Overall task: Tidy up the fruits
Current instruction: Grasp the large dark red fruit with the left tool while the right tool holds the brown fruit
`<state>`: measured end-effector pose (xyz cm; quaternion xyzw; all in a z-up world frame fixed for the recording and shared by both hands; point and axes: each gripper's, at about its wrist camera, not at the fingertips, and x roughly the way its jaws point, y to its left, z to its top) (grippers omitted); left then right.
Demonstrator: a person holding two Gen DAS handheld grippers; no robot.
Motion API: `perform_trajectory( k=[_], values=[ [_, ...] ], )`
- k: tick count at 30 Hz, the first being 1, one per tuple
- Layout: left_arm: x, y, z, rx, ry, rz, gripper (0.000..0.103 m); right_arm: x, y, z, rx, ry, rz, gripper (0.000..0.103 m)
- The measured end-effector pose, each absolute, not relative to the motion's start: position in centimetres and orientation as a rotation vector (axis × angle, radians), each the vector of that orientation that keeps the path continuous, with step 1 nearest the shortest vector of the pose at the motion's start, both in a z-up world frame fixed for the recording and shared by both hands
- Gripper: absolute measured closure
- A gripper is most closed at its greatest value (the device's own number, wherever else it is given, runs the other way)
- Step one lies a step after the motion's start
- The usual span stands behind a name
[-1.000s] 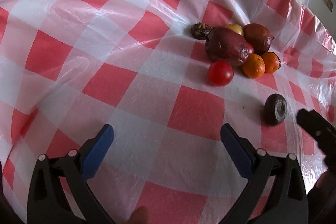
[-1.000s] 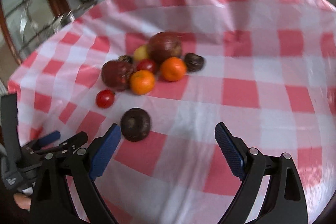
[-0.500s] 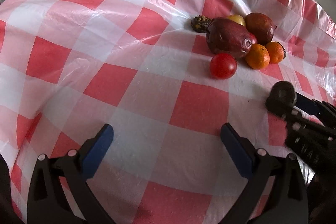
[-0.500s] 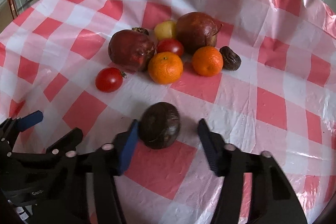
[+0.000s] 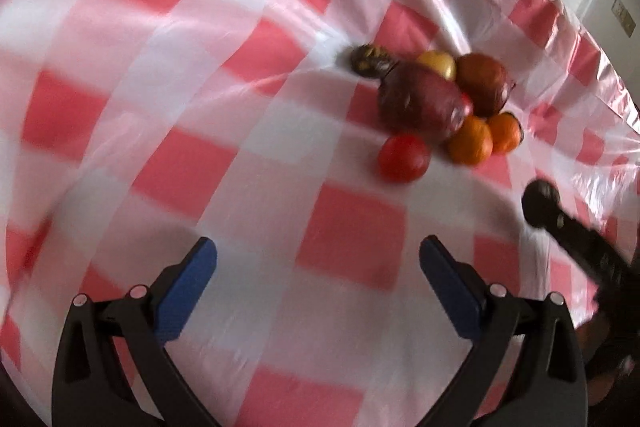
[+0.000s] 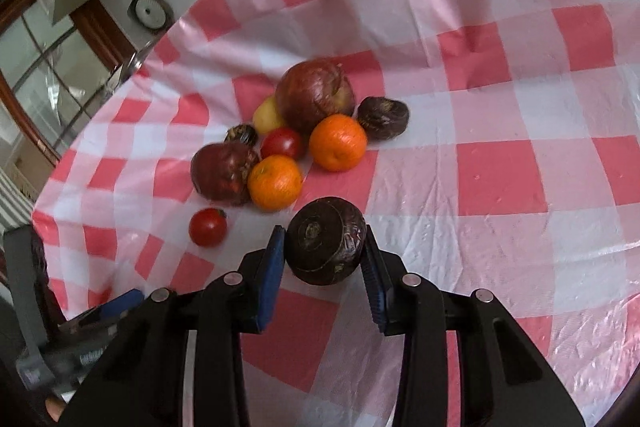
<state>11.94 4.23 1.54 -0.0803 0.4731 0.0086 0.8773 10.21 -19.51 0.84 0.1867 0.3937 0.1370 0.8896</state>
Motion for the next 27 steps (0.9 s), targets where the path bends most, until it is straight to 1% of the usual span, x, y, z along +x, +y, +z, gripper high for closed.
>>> perform_trajectory(
  k=[2, 7, 10, 19, 22, 23, 24, 27],
  values=[
    [13.9, 2.8, 2.5, -0.121, 0.942, 0.035, 0.001, 10.2, -19.7, 0.8, 0.398, 0.814, 0.286, 0.066],
    [18.2, -0.5, 3.7, -0.04, 0.901, 0.051, 0.001, 10.2, -19.8, 0.8, 0.402, 0.816, 0.291, 0.066],
    [20.2, -0.6, 4.0, -0.055, 0.888, 0.06, 0.002, 10.3, -19.7, 0.7, 0.397, 0.822, 0.296, 0.066],
    [21.6, -2.3, 4.5, -0.026, 0.871, 0.027, 0.002, 10.5, -19.3, 0.6, 0.385, 0.837, 0.295, 0.066],
    [22.1, -2.7, 3.9, -0.034, 0.909, 0.006, 0.003, 10.5, -19.3, 0.6, 0.387, 0.835, 0.295, 0.065],
    [22.2, -2.6, 3.6, -0.037, 0.92, 0.012, 0.004, 10.5, -19.3, 0.5, 0.388, 0.835, 0.295, 0.065],
    [22.3, -2.5, 3.2, -0.033, 0.934, 0.028, 0.008, 10.5, -19.3, 0.5, 0.387, 0.835, 0.296, 0.065],
    [22.3, -1.7, 2.4, -0.091, 0.944, -0.002, 0.009, 10.5, -19.3, 0.6, 0.387, 0.835, 0.295, 0.065]
  ],
)
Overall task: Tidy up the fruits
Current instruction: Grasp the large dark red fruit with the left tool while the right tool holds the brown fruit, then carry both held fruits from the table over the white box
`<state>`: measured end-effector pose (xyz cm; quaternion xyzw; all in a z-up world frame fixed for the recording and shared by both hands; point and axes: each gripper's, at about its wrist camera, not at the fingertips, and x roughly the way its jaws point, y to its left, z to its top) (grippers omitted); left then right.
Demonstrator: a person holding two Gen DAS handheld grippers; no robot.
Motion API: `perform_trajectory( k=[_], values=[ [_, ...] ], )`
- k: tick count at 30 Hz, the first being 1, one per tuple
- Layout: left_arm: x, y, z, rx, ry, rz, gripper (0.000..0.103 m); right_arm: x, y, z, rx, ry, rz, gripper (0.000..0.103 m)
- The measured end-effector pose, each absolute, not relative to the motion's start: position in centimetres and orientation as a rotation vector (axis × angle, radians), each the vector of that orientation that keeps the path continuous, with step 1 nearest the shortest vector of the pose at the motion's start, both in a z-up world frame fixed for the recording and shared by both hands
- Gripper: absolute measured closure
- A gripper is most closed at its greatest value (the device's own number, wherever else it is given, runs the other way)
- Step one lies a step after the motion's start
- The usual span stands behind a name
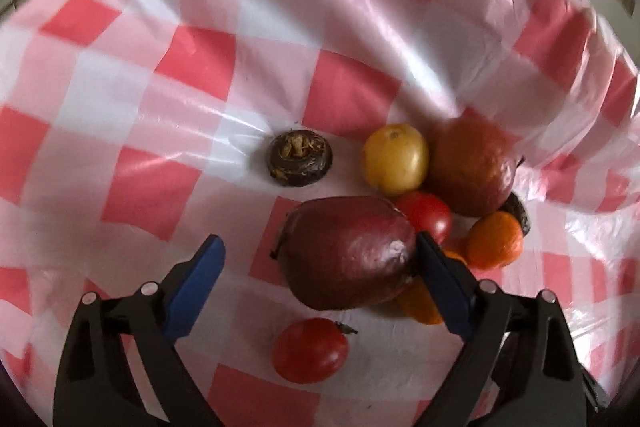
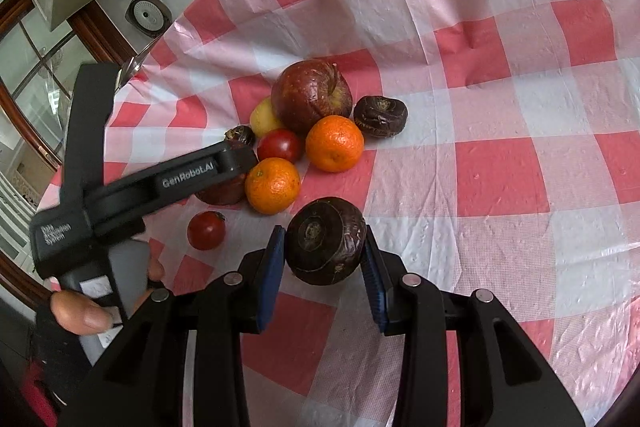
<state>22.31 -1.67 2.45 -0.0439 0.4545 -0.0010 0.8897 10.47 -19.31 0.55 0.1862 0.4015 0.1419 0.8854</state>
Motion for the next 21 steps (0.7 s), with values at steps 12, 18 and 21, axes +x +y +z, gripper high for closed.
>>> perform_trajectory(
  k=[12, 18, 21],
  values=[
    [23.0, 1.0, 1.0, -0.129, 0.939, -0.029, 0.037, 10.5, -19.3, 0.5, 0.386, 0.839, 0.296, 0.065],
    [20.2, 4.0, 0.8, -0.193, 0.856, 0.019, 0.039, 10.6, -19.2, 0.5, 0.387, 0.839, 0.297, 0.065],
    [16.6, 5.8, 2.1, -0.183, 0.781, 0.05, 0.039, 10.6, -19.2, 0.4, 0.385, 0.843, 0.298, 0.065]
  ],
)
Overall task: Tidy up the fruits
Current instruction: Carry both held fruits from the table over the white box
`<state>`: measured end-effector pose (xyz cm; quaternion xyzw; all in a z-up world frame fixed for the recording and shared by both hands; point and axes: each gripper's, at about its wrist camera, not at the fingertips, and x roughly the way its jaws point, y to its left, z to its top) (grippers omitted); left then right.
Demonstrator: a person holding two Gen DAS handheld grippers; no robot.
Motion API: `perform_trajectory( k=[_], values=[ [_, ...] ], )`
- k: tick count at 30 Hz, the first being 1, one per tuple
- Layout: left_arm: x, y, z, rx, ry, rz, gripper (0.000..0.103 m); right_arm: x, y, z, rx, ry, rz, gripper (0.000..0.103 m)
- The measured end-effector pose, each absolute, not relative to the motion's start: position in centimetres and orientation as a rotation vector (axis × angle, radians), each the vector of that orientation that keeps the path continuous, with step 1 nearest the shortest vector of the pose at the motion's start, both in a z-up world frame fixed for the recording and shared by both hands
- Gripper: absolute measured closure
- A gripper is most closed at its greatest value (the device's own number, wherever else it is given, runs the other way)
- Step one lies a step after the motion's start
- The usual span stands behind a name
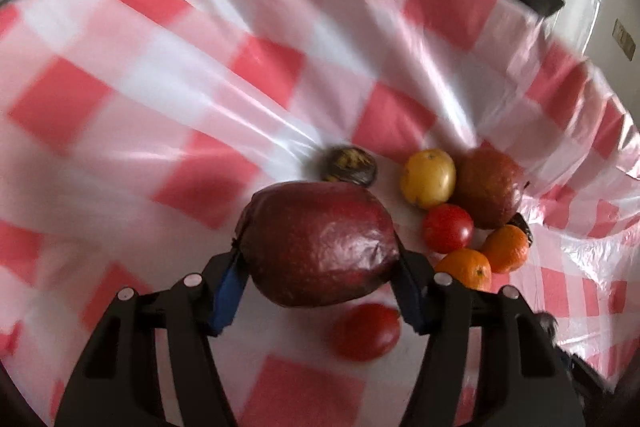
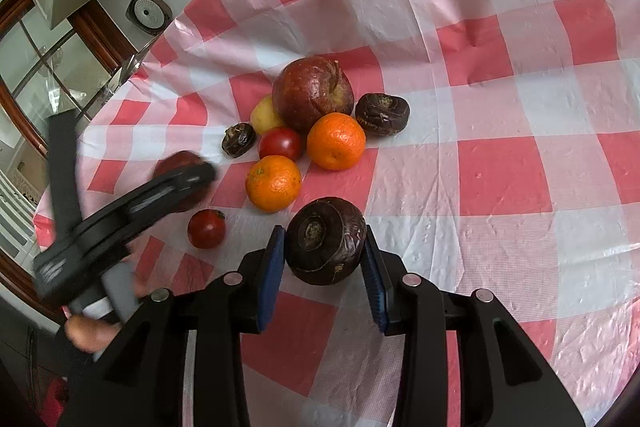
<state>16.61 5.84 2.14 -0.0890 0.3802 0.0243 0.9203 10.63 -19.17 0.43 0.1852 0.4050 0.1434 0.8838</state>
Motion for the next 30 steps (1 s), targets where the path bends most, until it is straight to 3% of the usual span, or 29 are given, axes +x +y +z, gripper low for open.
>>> perform_trajectory(
  k=[10, 30],
  values=[
    [6.0, 6.4, 5.4, -0.17, 0.696, 0.081, 0.039, 10.7, -19.2, 0.4, 0.387, 0.843, 0.299, 0.065],
    [-7.8, 5.1, 4.5, -0.13, 0.707, 0.098, 0.039, 8.5, -18.7, 1.0, 0.366, 0.836, 0.265, 0.065]
  ],
)
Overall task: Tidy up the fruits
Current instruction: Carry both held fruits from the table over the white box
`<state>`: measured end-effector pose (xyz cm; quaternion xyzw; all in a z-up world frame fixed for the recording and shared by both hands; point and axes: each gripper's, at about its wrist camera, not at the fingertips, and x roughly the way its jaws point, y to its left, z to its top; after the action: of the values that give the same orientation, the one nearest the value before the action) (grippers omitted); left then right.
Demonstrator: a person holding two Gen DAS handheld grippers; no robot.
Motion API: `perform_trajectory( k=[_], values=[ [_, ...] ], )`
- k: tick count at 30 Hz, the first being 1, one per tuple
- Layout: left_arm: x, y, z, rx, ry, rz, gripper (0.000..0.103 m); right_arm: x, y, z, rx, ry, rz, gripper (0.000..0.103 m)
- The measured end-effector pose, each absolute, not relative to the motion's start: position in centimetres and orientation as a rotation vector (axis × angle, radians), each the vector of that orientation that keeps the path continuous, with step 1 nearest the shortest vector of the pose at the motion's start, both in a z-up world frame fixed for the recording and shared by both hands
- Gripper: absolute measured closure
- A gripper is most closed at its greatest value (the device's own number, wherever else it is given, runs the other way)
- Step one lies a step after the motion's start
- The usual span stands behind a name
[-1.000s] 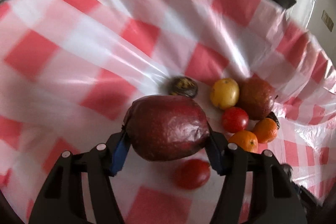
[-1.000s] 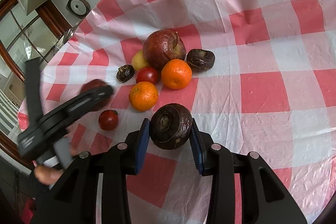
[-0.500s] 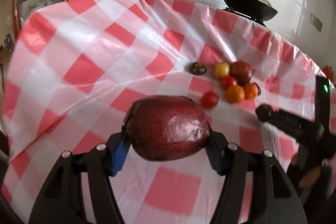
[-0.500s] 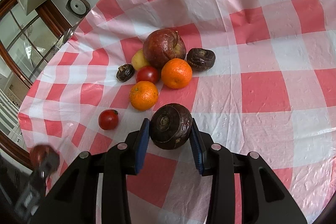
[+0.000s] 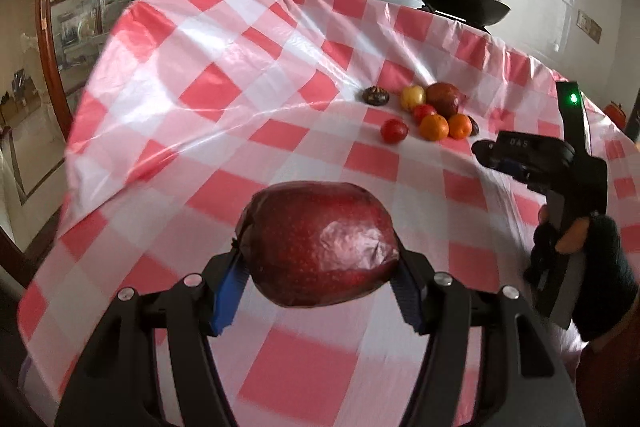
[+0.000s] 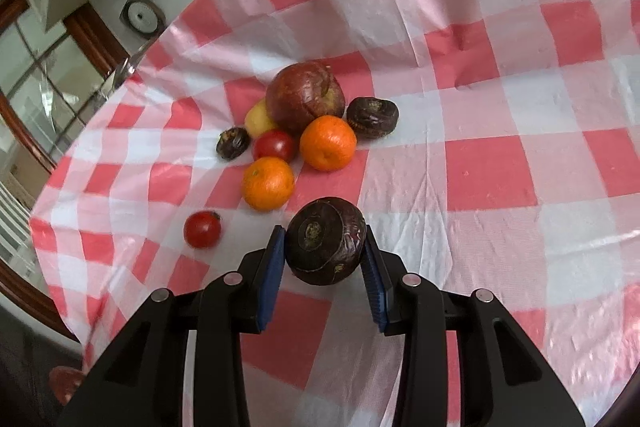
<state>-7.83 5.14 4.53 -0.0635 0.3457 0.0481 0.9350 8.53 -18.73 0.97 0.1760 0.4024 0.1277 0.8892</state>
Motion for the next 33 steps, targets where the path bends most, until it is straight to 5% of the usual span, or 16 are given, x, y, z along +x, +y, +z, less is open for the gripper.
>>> perform_trajectory(
  k=[33],
  values=[
    [-24.7, 19.0, 4.0, -0.211, 0.69, 0.322, 0.039, -19.5, 2.2, 5.1, -0.058, 0.799, 0.787, 0.065]
  ],
)
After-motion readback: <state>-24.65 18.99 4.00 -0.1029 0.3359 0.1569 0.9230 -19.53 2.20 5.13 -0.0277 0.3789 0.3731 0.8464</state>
